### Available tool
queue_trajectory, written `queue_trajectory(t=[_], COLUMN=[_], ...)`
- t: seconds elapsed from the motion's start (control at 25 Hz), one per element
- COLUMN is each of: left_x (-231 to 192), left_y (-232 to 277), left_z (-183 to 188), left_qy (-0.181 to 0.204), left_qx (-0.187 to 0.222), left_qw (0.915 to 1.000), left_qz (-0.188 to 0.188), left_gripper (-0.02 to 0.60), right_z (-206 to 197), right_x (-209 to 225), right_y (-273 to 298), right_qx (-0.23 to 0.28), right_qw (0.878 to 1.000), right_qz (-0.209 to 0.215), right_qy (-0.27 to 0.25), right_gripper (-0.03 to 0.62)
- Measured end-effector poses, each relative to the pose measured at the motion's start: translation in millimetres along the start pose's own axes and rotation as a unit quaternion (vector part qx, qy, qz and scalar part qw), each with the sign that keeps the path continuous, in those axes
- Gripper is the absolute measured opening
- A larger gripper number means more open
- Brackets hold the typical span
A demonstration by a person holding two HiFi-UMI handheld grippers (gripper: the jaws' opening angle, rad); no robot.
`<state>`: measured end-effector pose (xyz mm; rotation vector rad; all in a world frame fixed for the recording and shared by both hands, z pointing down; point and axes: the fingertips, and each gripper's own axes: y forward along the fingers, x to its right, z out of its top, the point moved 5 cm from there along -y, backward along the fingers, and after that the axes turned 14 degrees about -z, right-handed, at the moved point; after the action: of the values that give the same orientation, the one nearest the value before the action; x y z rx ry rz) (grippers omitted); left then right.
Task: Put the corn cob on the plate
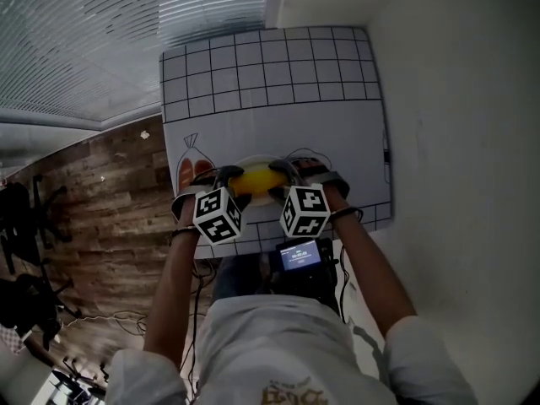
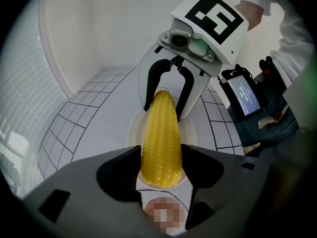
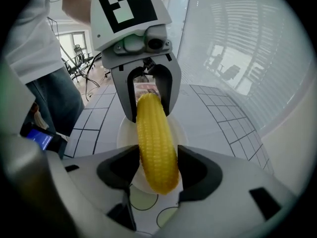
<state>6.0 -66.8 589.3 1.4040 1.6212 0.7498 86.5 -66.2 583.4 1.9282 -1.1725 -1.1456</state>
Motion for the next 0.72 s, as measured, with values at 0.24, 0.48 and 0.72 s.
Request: queue_trajectory(t=[0.24, 0.48, 0.72], left_x=[-3.1, -3.7, -6.1], left_y=[5.4, 6.0, 10.3], left_z=[-0.6, 2.0, 1.1], left_qy=[0.003, 0.002, -0.006], left_qx=[-0.001, -0.002, -0.001], left_qw=[1.0000, 1.0000, 0.9999], left_qz=[0.001, 0.000, 0.009], left_gripper=[0.258, 0.257, 0.256], right_z=[-5.2, -8.1, -10.7], right_x=[-0.1, 0.5, 0.8], right_y=[5.2, 6.4, 7.7], right_qx=[-0.001, -0.003, 0.002], right_qw=[1.000, 1.000, 0.999], right_qz=[0.004, 0.014, 0.015], right_qy=[0.006, 0.022, 0.048], right_gripper=[0.247, 0.249, 0.253])
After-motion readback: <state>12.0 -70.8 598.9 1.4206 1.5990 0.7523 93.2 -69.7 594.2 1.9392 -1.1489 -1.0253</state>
